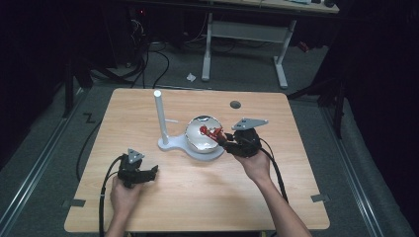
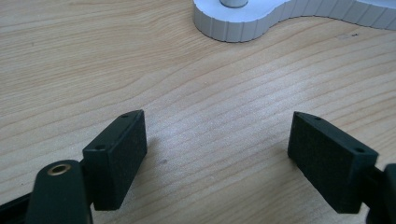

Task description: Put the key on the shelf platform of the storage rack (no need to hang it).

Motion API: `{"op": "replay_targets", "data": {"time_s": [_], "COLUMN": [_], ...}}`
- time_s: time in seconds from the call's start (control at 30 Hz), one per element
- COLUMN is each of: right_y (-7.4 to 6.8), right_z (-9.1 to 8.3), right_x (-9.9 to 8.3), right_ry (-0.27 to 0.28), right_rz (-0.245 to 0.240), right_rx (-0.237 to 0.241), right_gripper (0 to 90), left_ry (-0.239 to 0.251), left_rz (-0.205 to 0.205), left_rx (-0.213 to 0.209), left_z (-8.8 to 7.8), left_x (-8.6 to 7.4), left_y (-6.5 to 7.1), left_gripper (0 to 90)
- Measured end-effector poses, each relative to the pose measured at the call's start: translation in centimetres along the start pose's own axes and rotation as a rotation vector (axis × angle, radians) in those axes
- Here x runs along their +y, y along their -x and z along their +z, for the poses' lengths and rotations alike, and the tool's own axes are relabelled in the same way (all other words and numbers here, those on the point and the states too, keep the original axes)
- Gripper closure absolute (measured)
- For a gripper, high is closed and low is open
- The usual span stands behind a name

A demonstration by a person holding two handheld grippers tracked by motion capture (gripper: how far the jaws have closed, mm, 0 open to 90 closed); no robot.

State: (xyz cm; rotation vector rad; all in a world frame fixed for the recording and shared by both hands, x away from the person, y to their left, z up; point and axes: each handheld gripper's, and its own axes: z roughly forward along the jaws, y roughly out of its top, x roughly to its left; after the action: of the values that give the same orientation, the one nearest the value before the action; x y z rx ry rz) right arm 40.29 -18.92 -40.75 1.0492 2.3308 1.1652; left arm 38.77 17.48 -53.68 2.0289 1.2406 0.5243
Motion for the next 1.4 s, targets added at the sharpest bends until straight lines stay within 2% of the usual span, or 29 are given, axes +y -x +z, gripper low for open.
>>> {"op": "replay_targets", "data": {"time_s": [0.5, 0.93, 1.4], "right_y": [0.2, 0.7, 0.7], "right_z": [2.8, 4.9, 6.9], "right_x": [1.1, 0.8, 1.0], "right_ry": [-0.034, -0.058, -0.091], "right_rz": [-0.008, 0.012, 0.008], "right_rx": [0.000, -0.013, -0.028], "right_gripper": [68.4, 68.3, 68.1], "left_ry": [0.000, 0.000, 0.000], "left_rz": [0.000, 0.000, 0.000], "left_rx": [0.000, 0.000, 0.000], "left_z": [0.0, 0.0, 0.0], "left_x": [0.0, 0.0, 0.0], "left_y": [0.0, 0.0, 0.0], "left_gripper": [20.2, 20.2, 20.2]}}
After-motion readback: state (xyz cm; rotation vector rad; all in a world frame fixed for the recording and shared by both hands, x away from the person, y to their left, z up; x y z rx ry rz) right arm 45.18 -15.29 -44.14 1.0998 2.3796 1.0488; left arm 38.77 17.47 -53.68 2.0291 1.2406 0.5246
